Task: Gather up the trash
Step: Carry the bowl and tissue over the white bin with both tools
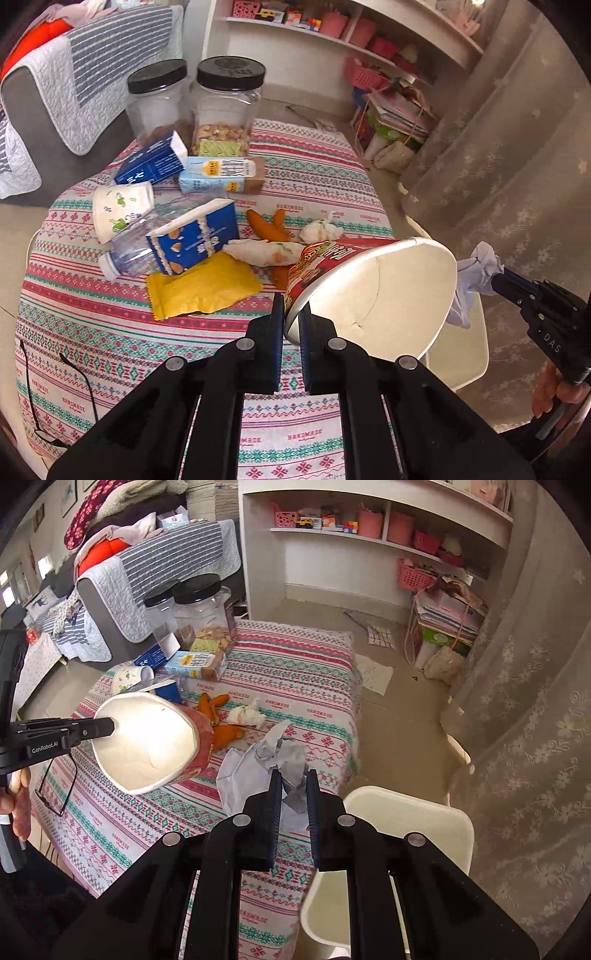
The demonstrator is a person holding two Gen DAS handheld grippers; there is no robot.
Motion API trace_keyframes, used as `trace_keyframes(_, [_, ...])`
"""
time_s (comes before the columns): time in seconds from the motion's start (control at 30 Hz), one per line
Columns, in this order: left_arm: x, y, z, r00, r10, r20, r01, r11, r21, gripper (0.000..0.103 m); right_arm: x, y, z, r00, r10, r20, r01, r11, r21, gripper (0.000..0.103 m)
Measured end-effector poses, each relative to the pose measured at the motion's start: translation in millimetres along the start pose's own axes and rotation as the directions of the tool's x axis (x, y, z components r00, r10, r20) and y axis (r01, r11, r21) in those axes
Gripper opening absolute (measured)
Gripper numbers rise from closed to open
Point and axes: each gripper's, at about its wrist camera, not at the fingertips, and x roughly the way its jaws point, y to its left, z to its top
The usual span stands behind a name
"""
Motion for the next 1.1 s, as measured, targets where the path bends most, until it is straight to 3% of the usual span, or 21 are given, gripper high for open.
trace_keyframes(0.33, [46.4, -100.1, -10.8, 0.991, -0.108, -0.078, 0.117, 0.986, 0.118, 0.008, -14.0, -59.5, -44.1, 0.986, -0.155, -0.057, 0.155, 0.988, 0.006, 0.013])
trace_keyframes(0.57, [81.1, -159.3, -26.0, 0.983, -0.117, -0.143, 0.145, 0.969, 0.200, 0.008, -8.7, -80.8, -70.7, 0.970, -0.210, -0.122, 0.208, 0.978, -0.029, 0.013])
trace_keyframes(1.1, [127.6, -185.2, -44.7, 0.961, -0.133, -0.243, 0.194, 0.948, 0.252, 0.008, 12.8, -87.4, -90.8, 0.932, -0.291, -0.216, 0.283, 0.957, -0.069, 0.014])
